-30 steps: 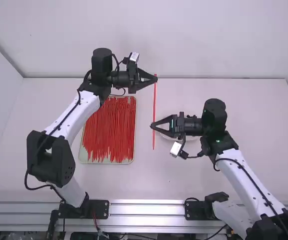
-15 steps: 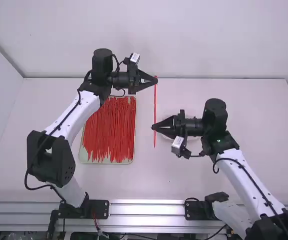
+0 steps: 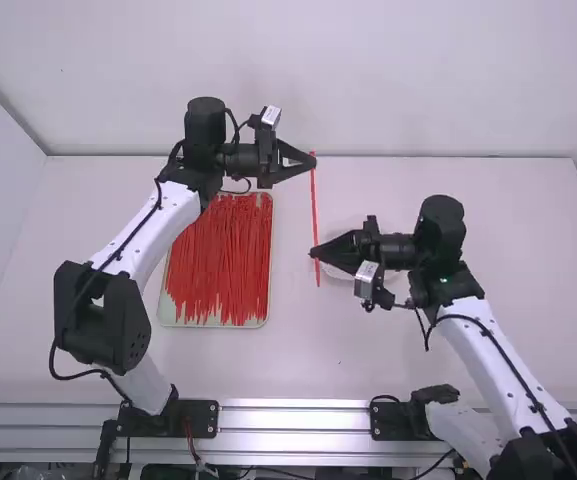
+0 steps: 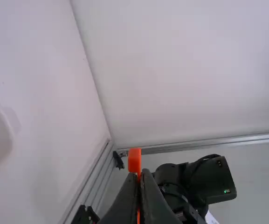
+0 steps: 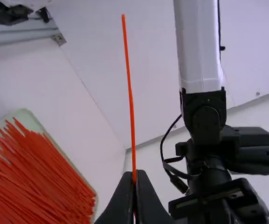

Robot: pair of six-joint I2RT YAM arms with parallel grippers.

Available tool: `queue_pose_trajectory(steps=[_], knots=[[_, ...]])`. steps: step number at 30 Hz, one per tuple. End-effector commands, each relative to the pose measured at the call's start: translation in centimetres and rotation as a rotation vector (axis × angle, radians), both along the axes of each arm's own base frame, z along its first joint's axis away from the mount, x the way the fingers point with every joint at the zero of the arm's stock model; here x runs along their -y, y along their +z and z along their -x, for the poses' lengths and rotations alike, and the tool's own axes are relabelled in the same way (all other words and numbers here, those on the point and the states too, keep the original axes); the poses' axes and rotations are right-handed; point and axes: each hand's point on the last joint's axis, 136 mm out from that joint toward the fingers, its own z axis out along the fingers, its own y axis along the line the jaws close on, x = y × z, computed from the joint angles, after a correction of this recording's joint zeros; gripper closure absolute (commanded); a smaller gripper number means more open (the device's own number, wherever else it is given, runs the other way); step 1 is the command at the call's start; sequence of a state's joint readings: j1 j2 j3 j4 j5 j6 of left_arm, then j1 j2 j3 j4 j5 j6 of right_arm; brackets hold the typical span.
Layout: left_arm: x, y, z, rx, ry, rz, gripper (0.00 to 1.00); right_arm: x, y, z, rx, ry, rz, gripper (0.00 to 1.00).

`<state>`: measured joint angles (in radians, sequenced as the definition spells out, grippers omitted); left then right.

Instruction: Fasten the cable tie

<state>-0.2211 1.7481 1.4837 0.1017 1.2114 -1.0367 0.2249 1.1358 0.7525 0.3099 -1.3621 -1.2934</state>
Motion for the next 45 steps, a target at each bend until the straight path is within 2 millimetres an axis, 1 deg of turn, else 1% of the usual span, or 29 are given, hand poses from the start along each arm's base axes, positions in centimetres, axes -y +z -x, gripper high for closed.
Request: queue_pose_trajectory(steps=[1,6,10,12,14,16,18,21,23,24,25,29,30,32,33,34,35,38,40,42,45], knots=[[0.0,0.6,0.3,0.058,-0.008,0.0,0.98,0.0,1.2,0.7,-0.065,0.049,-0.009,1.0],[0.0,0.6,0.2,0.058,-0.008,0.0,0.98,-0.7,1.2,1.4,-0.059,0.082,-0.008,1.0],[0.0,0.6,0.3,0.071,-0.01,-0.002,0.98,-1.2,1.0,2.0,-0.186,0.103,0.007,1.0],[0.0,0.6,0.3,0.087,-0.011,-0.004,0.98,-1.4,0.9,2.3,-0.196,0.114,0.009,1.0],[0.0,0.6,0.2,0.133,-0.012,-0.009,0.98,-1.5,1.3,2.8,-0.205,0.143,0.005,1.0],[0.0,0.8,0.0,0.189,-0.007,-0.015,0.98,-1.5,1.9,3.1,-0.256,0.16,0.005,1.0],[-0.1,0.9,-0.6,0.303,0.015,-0.035,0.98,-1.5,3.4,3.0,-0.384,0.154,0.002,1.0],[-0.4,1.2,-1.1,0.389,0.033,-0.048,0.98,-1.6,5.1,2.0,-0.543,0.094,-0.029,1.0],[-0.8,1.8,-1.3,0.498,0.033,-0.049,0.98,-1.6,6.8,1.0,-0.703,0.042,-0.087,1.0],[-0.9,2.0,-1.4,0.531,0.036,-0.05,0.98,-1.6,7.2,0.9,-0.733,0.034,-0.101,1.0],[-1.1,2.3,-1.6,0.581,0.041,-0.052,0.98,-1.5,8.1,0.3,-0.819,0.012,-0.144,1.0],[-1.2,3.5,-1.7,0.731,0.044,-0.047,0.98,-1.4,9.6,-1.3,-1.038,-0.034,-0.254,1.0],[-1.3,4.0,-1.7,0.801,0.04,-0.044,0.98,-1.4,9.9,-1.8,-1.134,-0.043,-0.291,1.0],[-1.5,4.5,-1.4,0.888,0.021,-0.038,0.98,-1.5,10.1,-2.1,-1.229,-0.041,-0.315,1.0],[-1.5,4.6,-1.2,0.907,0.015,-0.035,0.98,-1.5,10.2,-2.1,-1.247,-0.038,-0.317,1.0],[-1.4,5.0,-0.4,1.006,-0.032,-0.019,0.98,-1.6,10.1,-2.1,-1.333,-0.024,-0.316,1.0],[-1.3,5.1,0.3,1.065,-0.065,-0.008,0.98,-1.8,10.0,-2.0,-1.398,-0.018,-0.309,1.0],[-1.0,5.2,1.6,1.192,-0.136,0.018,0.98,-2.2,9.1,-2.4,-1.559,-0.024,-0.297,1.0],[-1.0,5.2,2.1,1.254,-0.163,0.027,0.98,-2.2,8.9,-2.6,-1.579,-0.033,-0.3,1.0],[-1.0,5.1,2.8,1.342,-0.199,0.042,0.98,-1.8,8.3,-3.4,-1.663,-0.06,-0.317,1.0],[-1.1,5.0,3.3,1.406,-0.228,0.056,0.98,-1.7,8.0,-3.6,-1.718,-0.069,-0.314,1.0]])
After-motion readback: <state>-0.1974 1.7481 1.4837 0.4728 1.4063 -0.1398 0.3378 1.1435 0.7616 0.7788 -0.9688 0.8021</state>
